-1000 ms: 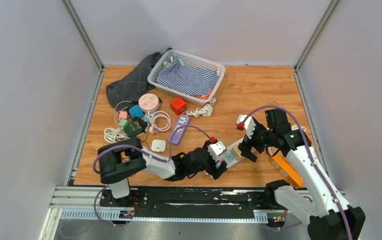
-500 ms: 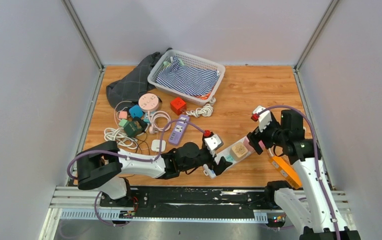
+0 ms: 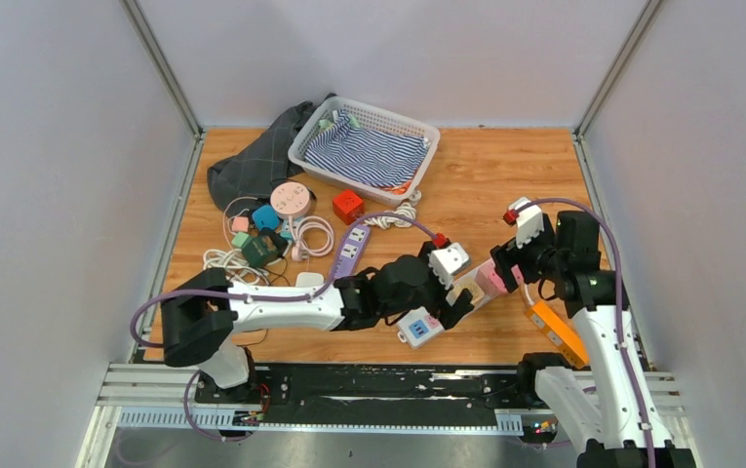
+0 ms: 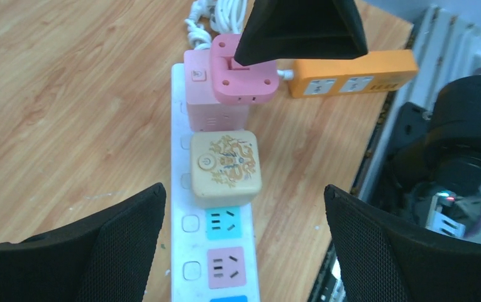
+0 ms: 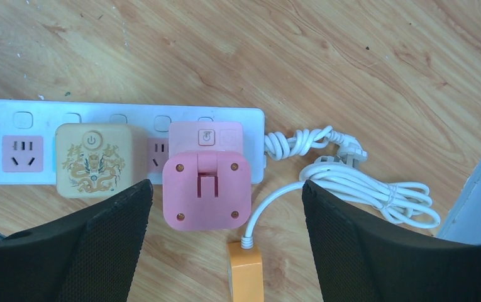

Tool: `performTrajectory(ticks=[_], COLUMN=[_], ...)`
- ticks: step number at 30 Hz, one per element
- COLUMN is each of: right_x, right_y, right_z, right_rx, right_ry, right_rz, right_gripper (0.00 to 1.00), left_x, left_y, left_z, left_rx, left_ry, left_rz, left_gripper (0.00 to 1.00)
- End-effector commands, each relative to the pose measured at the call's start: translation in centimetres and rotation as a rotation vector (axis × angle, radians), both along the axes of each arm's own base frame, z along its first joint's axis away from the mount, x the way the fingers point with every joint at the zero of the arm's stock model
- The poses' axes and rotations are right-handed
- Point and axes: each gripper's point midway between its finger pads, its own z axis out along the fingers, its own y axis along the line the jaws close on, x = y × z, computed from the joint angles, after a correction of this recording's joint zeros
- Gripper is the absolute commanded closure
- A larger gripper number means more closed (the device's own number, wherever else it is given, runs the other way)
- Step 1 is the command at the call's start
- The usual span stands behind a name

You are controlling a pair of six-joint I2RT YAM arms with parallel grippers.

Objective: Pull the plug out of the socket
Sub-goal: Remove the plug from the socket.

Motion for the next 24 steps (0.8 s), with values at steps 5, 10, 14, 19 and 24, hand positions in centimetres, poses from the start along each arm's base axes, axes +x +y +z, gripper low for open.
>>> performTrajectory(ticks=[5,10,14,19,24], right_x=[0.7,0.9,0.9,0.8,0.7], right_y=[-2.5,-3.7,-3.9,-3.9,-3.9], right_z=[-1.2,-1.7,-1.9,-2.1,-2.4], right_rx=[-0.023,-0.026,-0.017,-0.014,-0.007], right_ry=[0.04,0.061,0.068,0.074,0.089], right_rz=[-0.132,-0.184,-0.187,-0.187,-0.186], right_gripper=[0.11,0.11,0.12,0.12,0.12], left_x=[1.8,1.7,2.2,2.9,3.2], left_y=[-0.1,-1.8,-3.0,-3.7,-3.7], left_z=[-5.2,-6.4,-6.9,-8.2,-9.3], left_rx=[0.411,0.422,0.415,0.448,0.466], left_ry=[-0.11,-0.116,-0.122,-0.108,-0.102], left_rz=[0.052,0.006,0.017,0.052,0.071], left_gripper=[0.01,0.0,0.02,0.09,0.21])
